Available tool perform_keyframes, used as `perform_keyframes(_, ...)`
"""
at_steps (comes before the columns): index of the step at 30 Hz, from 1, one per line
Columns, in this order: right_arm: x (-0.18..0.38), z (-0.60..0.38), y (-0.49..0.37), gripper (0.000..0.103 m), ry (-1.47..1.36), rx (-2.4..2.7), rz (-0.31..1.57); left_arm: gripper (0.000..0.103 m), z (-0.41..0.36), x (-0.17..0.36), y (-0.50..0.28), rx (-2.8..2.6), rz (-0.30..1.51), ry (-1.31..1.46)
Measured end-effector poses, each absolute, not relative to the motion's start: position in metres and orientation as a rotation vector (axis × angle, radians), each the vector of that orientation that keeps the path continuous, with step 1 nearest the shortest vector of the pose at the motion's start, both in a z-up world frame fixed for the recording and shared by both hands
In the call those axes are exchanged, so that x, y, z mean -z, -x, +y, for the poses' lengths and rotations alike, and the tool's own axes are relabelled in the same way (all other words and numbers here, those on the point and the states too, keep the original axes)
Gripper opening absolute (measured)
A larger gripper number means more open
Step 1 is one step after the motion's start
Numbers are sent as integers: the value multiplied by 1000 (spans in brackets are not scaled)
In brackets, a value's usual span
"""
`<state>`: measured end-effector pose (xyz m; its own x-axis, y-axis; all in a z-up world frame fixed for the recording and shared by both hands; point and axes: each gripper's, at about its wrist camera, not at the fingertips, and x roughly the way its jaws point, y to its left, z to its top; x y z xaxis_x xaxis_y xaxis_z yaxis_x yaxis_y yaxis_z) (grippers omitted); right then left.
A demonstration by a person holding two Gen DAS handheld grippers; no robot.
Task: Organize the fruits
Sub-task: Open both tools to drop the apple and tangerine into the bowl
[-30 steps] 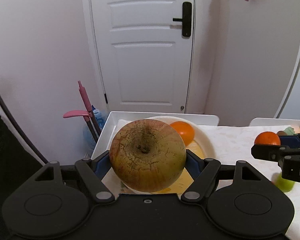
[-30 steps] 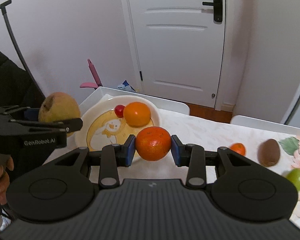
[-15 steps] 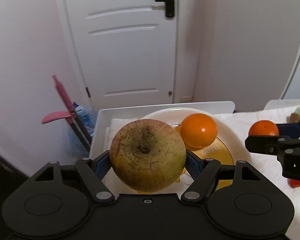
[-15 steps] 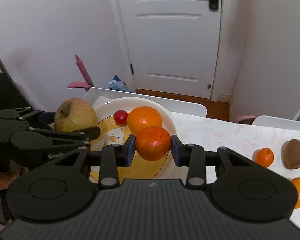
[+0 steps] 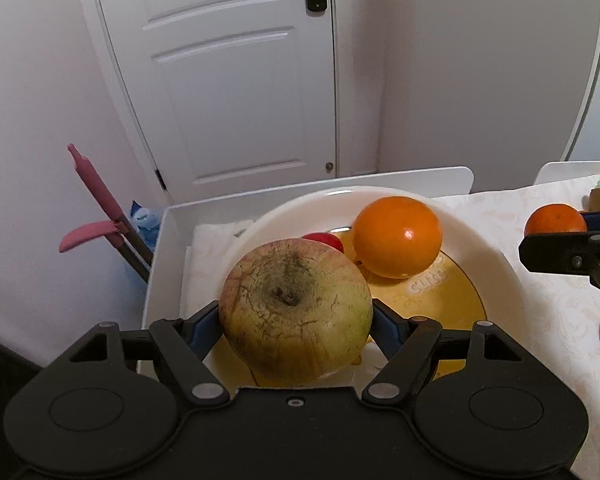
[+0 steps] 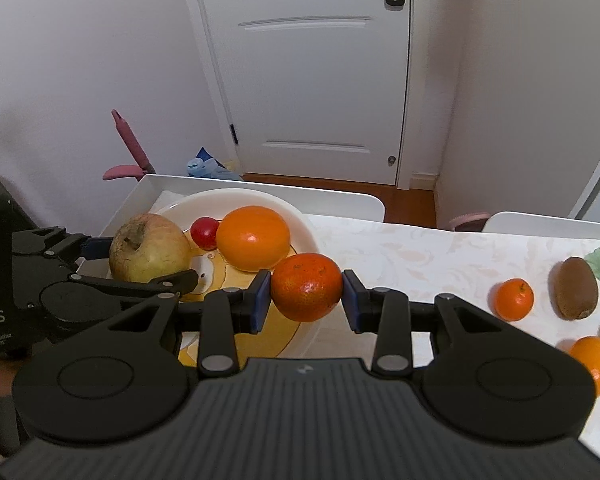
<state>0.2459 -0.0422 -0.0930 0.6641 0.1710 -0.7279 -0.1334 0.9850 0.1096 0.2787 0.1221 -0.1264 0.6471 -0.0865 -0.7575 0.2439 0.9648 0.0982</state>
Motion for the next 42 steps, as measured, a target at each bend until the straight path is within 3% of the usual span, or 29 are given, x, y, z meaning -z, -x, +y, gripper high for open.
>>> perform_keyframes(3,91,-43,-247,52,-46,-168,825,103,121,117,-272,208,800,-209)
perform_keyframes(32,130,-12,-277,54,123,-334,865,103,144,99,-215,165,822,-123)
perform_keyframes(34,129,-11,-275,69,137,-334,853,103,142,100,-214,168,820,-129)
perform_keyframes(36,126,-12,-271,93,143,-326,826,103,141,101,-213,170,821,-136)
perform_keyframes(39,122,-16,-268,103,126,-317,814,103,139,103,-212,163,824,-151)
perform_keyframes(42,119,-19,-265,103,123,-306,817,103,137,102,-209,162,821,-160)
